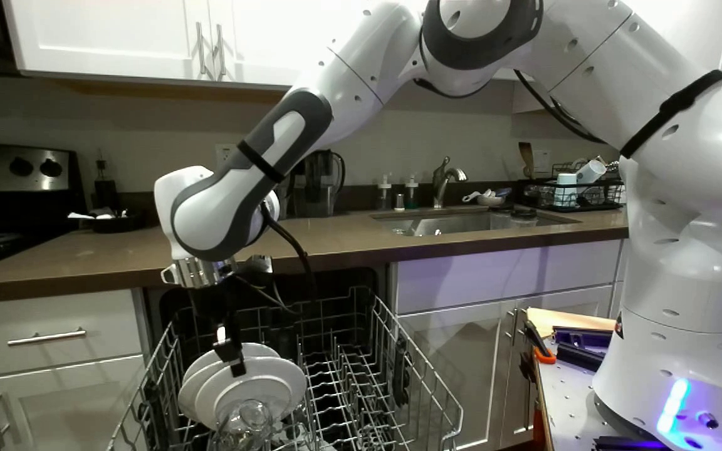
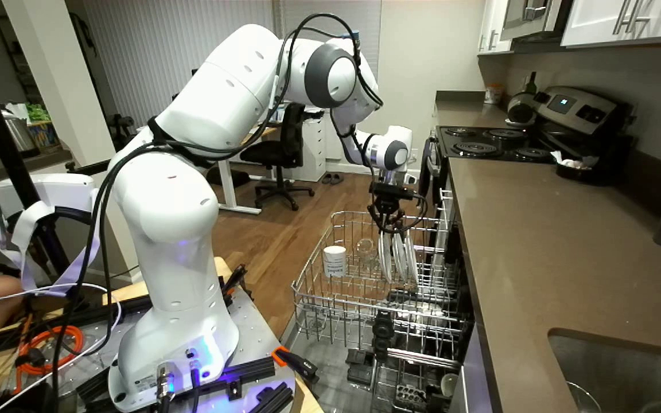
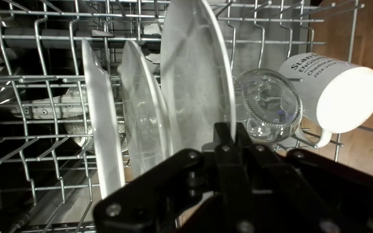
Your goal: Put the white plate in the dishwasher
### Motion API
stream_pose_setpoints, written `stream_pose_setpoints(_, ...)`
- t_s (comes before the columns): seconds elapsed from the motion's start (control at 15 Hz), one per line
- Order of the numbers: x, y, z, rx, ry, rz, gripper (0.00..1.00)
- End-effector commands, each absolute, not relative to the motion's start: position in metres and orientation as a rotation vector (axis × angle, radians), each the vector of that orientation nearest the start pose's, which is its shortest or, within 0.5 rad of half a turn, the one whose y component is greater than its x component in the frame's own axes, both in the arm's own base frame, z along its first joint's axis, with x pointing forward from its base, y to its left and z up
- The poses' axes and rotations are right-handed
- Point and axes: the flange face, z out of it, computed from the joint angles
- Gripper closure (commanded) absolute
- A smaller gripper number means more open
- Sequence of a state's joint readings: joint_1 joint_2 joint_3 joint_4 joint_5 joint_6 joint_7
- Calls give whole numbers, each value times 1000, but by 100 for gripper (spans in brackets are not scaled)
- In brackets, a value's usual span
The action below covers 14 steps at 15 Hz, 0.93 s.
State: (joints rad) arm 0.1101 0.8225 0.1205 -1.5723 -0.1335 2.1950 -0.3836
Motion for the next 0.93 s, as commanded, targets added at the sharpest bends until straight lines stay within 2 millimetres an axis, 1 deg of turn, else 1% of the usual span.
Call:
stream_pose_setpoints(0.0,663,145,146,-2958,-1054,306,77)
stream_pose_setpoints(0.07,663,146,146,-2961,-1056,303,79)
stream_pose_setpoints(0.13,663,147,146,-2965,-1058,304,74)
stream_pose_setpoints(0.27,664,147,147,-2971,-1068,303,72)
stream_pose_setpoints(0.33,664,148,147,-2974,-1075,301,67)
stream_pose_setpoints(0.4,663,148,157,-2970,-1080,300,68)
stream_pose_setpoints(0.6,673,140,173,-2990,-1090,271,77)
stream_pose_setpoints(0.67,676,137,177,-2996,-1093,261,89)
stream_pose_setpoints(0.73,679,135,180,-3000,-1092,258,98)
stream_pose_setpoints(0.8,682,133,182,-3005,-1089,256,100)
stream_pose_setpoints(0.87,681,136,180,-3009,-1086,257,100)
